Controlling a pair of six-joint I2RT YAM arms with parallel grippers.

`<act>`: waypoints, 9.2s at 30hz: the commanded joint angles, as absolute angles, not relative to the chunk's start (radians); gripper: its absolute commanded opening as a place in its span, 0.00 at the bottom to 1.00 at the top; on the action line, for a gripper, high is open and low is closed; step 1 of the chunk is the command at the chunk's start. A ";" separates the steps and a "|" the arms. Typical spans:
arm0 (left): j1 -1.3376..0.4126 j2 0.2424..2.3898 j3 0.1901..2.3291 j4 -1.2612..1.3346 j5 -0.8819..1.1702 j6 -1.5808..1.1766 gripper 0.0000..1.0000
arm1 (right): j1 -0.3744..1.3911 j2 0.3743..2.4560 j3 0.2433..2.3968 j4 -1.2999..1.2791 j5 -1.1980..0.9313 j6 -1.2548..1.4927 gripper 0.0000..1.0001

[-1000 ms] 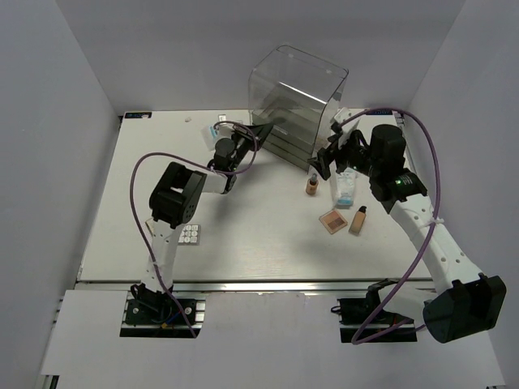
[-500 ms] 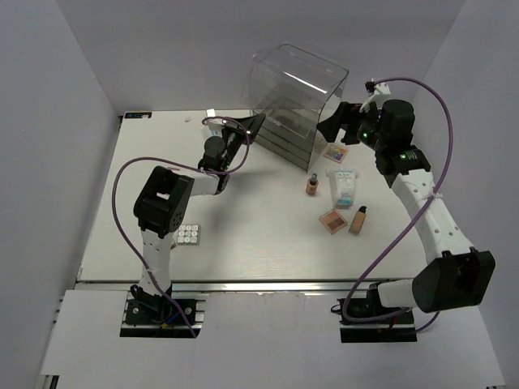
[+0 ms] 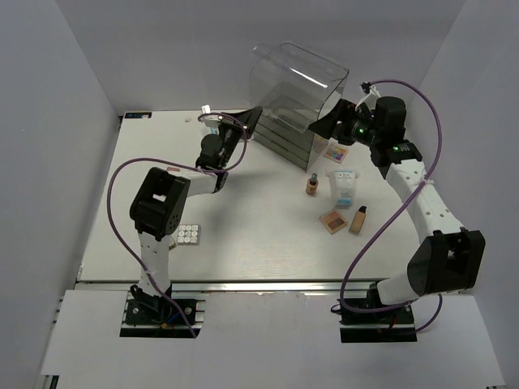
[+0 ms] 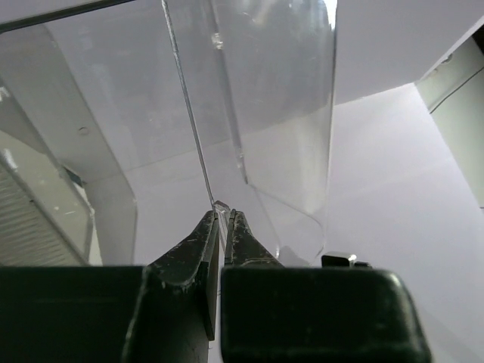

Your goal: Organize the makeup

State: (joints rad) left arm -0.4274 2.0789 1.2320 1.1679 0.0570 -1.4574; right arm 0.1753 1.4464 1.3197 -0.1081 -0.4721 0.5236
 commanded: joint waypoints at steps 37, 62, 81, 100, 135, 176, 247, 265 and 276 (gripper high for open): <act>-0.422 2.032 1.190 1.049 0.140 -1.382 0.55 | 0.236 1.418 1.310 0.166 -0.814 0.304 0.77; -0.451 2.318 1.506 0.897 0.209 -1.339 0.52 | 0.230 1.364 1.269 0.143 -0.795 0.196 0.78; -0.456 2.367 1.554 1.020 0.167 -1.413 0.19 | 0.229 1.347 1.253 0.147 -0.787 0.201 0.78; -0.451 2.204 1.428 1.232 0.095 -1.497 0.00 | 0.229 1.290 1.196 0.049 -0.445 0.279 0.86; -0.445 2.080 1.405 1.292 0.052 -1.552 0.00 | 0.198 1.562 1.368 0.138 -0.562 0.536 0.73; -0.416 1.993 1.216 1.198 0.037 -1.499 0.47 | 0.222 1.700 1.502 0.308 -0.617 0.606 0.22; -0.281 1.896 1.153 0.844 0.385 -1.457 0.00 | 0.222 1.595 1.436 0.339 -0.643 0.683 0.06; -0.408 2.235 1.609 0.894 0.437 -1.480 0.00 | 0.222 1.569 1.416 0.357 -0.643 0.703 0.06; -0.443 2.421 1.924 0.724 0.407 -1.436 0.45 | 0.222 1.578 1.416 0.360 -0.640 0.700 0.07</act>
